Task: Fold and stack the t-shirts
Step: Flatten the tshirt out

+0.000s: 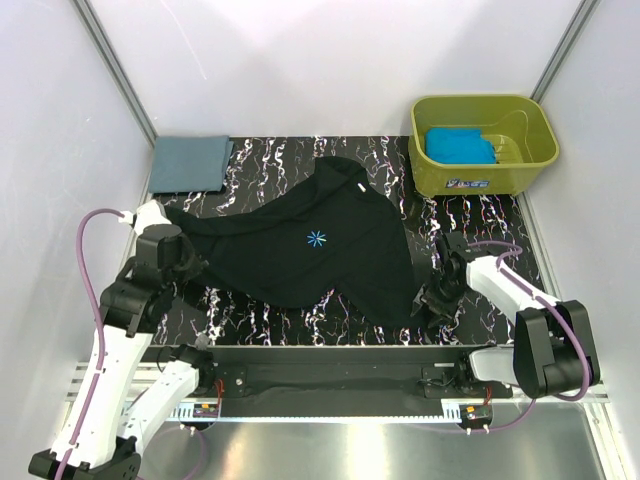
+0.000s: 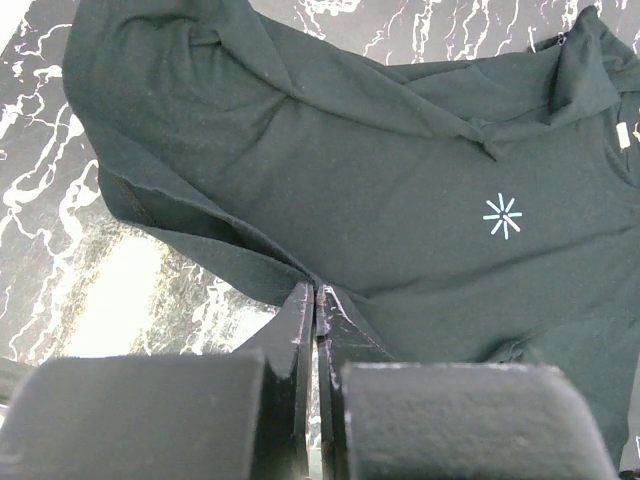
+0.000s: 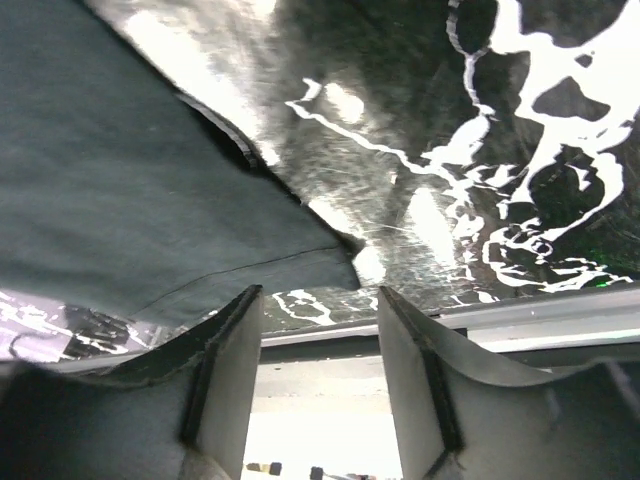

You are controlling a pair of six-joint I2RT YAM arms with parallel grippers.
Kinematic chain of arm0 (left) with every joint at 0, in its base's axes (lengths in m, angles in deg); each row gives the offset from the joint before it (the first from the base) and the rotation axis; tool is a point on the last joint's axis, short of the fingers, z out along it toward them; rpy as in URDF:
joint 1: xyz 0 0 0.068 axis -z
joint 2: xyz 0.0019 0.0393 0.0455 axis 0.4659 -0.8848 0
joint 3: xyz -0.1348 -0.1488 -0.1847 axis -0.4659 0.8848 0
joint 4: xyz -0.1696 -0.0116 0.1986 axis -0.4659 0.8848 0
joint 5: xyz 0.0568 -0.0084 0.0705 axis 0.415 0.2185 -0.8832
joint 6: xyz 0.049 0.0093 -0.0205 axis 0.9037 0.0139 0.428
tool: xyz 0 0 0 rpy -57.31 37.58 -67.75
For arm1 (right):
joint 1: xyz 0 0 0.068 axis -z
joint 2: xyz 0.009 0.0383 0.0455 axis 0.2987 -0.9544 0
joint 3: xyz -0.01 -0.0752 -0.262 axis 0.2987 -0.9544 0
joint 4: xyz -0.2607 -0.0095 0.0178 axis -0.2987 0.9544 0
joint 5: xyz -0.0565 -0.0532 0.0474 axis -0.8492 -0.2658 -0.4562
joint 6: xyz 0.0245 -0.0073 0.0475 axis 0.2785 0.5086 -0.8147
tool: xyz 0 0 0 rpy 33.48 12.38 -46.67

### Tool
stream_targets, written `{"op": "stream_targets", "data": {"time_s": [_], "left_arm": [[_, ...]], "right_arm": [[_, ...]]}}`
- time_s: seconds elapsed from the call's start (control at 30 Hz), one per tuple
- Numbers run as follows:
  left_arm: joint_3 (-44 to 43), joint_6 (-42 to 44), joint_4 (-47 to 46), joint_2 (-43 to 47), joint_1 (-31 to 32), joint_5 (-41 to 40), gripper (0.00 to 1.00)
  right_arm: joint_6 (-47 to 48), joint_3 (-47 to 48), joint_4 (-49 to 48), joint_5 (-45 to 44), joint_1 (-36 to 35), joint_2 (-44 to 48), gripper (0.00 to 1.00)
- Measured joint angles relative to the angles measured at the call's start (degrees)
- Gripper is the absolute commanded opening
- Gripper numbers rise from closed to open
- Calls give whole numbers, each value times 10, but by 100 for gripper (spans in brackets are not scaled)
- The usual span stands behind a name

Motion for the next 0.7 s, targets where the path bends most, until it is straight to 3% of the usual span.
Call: {"op": "stream_targets", "data": {"time_s": [0.7], "left_arm": [[0,-6,0,-7,0,0,0]], "right_arm": [[-51,-8,-14,-29,0,-16,47]]}}
